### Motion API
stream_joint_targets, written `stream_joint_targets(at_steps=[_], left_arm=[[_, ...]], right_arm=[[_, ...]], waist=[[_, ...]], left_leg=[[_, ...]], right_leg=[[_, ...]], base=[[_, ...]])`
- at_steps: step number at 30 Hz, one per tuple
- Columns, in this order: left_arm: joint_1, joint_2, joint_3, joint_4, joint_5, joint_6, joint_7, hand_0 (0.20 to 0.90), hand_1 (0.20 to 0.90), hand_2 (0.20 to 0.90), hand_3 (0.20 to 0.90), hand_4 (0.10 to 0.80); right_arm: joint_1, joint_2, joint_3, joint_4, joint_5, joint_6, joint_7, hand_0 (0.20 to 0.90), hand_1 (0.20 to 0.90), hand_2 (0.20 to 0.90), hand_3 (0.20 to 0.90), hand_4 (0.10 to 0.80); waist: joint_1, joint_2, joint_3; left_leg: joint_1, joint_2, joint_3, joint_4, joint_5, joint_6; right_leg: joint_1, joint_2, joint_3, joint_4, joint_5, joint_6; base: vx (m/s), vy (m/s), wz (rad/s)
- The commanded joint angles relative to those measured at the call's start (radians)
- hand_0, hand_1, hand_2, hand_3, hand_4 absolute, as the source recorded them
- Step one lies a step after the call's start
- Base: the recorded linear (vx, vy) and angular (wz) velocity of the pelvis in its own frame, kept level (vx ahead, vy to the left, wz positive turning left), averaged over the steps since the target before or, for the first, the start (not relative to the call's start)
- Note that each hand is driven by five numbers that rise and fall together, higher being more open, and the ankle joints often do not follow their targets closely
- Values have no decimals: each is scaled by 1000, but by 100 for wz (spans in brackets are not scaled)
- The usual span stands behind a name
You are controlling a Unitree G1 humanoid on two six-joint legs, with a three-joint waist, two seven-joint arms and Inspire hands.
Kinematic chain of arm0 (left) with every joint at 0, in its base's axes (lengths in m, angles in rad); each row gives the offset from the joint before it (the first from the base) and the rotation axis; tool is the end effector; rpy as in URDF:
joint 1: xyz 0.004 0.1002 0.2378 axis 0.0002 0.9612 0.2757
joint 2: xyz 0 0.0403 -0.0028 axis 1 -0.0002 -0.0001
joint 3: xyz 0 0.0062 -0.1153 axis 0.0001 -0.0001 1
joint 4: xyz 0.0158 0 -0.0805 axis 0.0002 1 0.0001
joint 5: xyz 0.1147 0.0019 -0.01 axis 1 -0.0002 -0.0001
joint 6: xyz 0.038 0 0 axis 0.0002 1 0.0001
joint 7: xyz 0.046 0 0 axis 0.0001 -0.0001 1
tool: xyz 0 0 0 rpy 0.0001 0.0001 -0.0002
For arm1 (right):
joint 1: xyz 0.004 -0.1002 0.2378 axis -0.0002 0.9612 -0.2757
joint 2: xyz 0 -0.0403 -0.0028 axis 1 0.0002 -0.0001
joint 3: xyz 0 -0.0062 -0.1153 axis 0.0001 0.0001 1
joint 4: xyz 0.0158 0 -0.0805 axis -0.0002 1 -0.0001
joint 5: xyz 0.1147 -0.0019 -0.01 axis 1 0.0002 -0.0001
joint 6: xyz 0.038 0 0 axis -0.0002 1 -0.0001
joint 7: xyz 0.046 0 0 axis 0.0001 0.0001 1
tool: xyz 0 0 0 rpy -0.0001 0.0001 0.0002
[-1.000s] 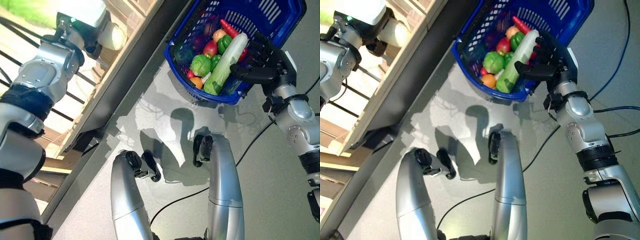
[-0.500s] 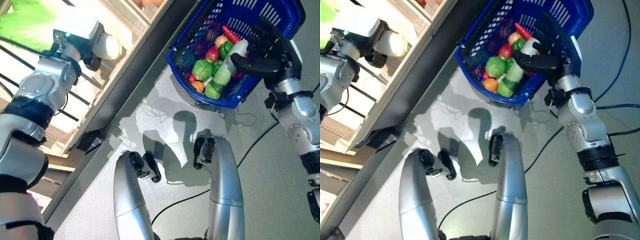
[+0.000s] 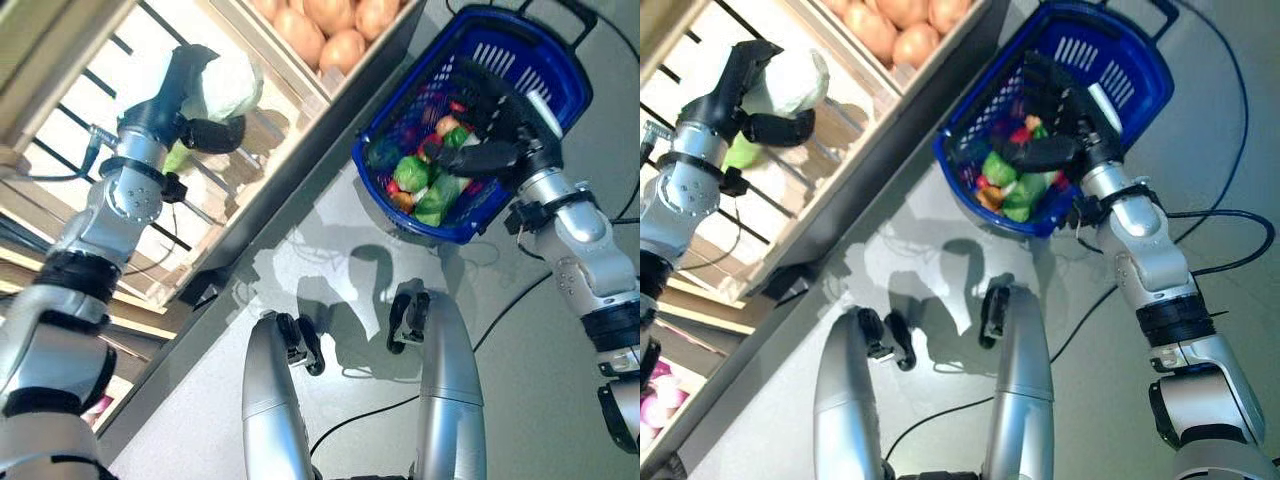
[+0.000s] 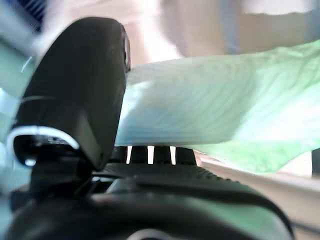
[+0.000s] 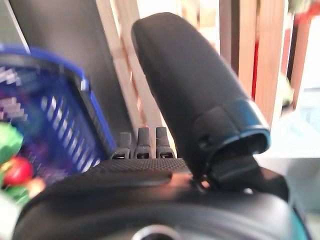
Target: Put vegetables into the basket
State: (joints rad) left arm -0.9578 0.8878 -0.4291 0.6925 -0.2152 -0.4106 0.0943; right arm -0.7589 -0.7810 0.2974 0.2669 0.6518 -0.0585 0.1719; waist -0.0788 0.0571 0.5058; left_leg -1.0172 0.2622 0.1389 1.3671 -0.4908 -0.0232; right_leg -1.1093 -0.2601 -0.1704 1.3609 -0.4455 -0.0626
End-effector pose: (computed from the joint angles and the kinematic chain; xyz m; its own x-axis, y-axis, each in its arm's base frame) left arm 0.3448 0.2751 0.2394 0.8410 -0.1655 0.5151 -0.2492 0.7265 0.6404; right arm 0.3278 -0.2273 0.2175 0.8613 0.3887 0.3272 -0.2959 0.9073 -0.2989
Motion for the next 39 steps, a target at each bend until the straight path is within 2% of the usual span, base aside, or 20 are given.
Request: stream_joint_targets(at_steps=[1, 6, 9, 10, 12, 15, 16, 24, 29, 32, 33, 37, 39], left_arm=[[22, -37, 124, -94, -274, -191, -136, 300, 300, 300, 300, 400], [99, -146, 173, -236, -499, -201, -312, 300, 300, 300, 300, 400], [141, -208, 193, -325, -629, -154, -408, 300, 300, 300, 300, 400], [141, -208, 193, -325, -629, -154, -408, 300, 300, 300, 300, 400], [174, -280, 192, -419, -737, -89, -488, 300, 300, 300, 300, 400], [192, -312, 178, -465, -732, -83, -511, 300, 300, 300, 300, 400], [209, -339, 152, -505, -729, -71, -518, 300, 300, 300, 300, 400], [243, -391, 76, -557, -741, -24, -575, 300, 300, 300, 300, 400], [297, -389, 39, -583, -707, -29, -595, 300, 300, 300, 300, 400], [318, -379, 28, -582, -672, -8, -599, 300, 300, 300, 300, 400], [317, -379, 28, -582, -672, -7, -599, 300, 300, 300, 300, 400], [346, -386, 22, -568, -671, 36, -600, 300, 300, 300, 300, 400], [386, -399, 28, -553, -670, 49, -595, 300, 300, 300, 300, 400]], right_arm=[[-45, 51, -9, -4, -13, -59, 95, 900, 900, 900, 900, 800], [-50, 100, 26, 0, -28, -24, 124, 900, 900, 900, 900, 800], [-36, 125, 33, -18, -36, 17, 154, 900, 900, 900, 900, 800], [-36, 125, 33, -18, -36, 17, 154, 900, 900, 900, 900, 800], [-48, 152, 46, -15, 4, 90, 218, 900, 900, 900, 900, 800], [-57, 171, 48, -15, 60, 133, 251, 900, 900, 900, 900, 800], [-63, 199, 51, -19, 98, 161, 260, 900, 900, 900, 900, 800], [-64, 271, 68, -45, 217, 249, 377, 900, 900, 900, 900, 800], [16, 301, 92, -87, 233, 246, 414, 900, 900, 900, 900, 800], [54, 308, 103, -98, 206, 216, 429, 900, 900, 900, 900, 800], [54, 309, 102, -98, 206, 216, 429, 900, 900, 900, 900, 800], [80, 307, 109, -116, 195, 212, 418, 900, 900, 900, 900, 800], [101, 313, 111, -128, 181, 224, 400, 900, 900, 900, 900, 800]], waist=[[12, -22, -135], [25, -30, -147], [31, -36, -152], [31, -36, -152], [40, -41, -155], [46, -44, -155], [52, -46, -153], [65, -52, -146], [74, -68, -162], [80, -83, -190], [79, -84, -190], [86, -95, -226], [90, -97, -263]], left_leg=[[32, -8, 36, -88, 7, 42], [81, -32, 27, -115, 14, 44], [109, -46, 24, -130, 14, 48], [109, -46, 24, -130, 14, 48], [119, -50, 16, -112, 0, 55], [127, -56, 10, -106, -7, 57], [138, -64, 6, -101, -13, 61], [181, -86, -3, -120, -19, 73], [314, -112, 5, -294, 41, 75], [452, -132, 21, -479, 100, 70], [443, -132, 20, -470, 99, 72], [607, -147, 43, -664, 160, 65], [722, -155, 65, -806, 215, 53]], right_leg=[[110, -27, 41, -87, 4, 24], [161, -21, 43, -105, 1, 13], [188, -17, 46, -110, -3, 8], [188, -17, 46, -110, -3, 8], [199, -22, 41, -93, -18, 4], [207, -25, 37, -87, -25, 2], [217, -23, 35, -84, -28, 2], [254, -21, 24, -107, -24, 3], [390, -24, -12, -263, 37, 10], [535, -13, -45, -446, 94, 27], [527, -15, -45, -436, 91, 24], [694, 4, -85, -636, 148, 41], [812, 34, -111, -791, 194, 56]], base=[[15, -19, 14], [7, -19, 9], [18, -25, 6], [24, -41, 6], [34, -57, 12], [32, -44, 9], [41, -43, 5], [31, -30, 5], [66, -26, 10], [98, -15, 12], [42, -9, -5], [109, -6, -9], [181, -11, -10]])
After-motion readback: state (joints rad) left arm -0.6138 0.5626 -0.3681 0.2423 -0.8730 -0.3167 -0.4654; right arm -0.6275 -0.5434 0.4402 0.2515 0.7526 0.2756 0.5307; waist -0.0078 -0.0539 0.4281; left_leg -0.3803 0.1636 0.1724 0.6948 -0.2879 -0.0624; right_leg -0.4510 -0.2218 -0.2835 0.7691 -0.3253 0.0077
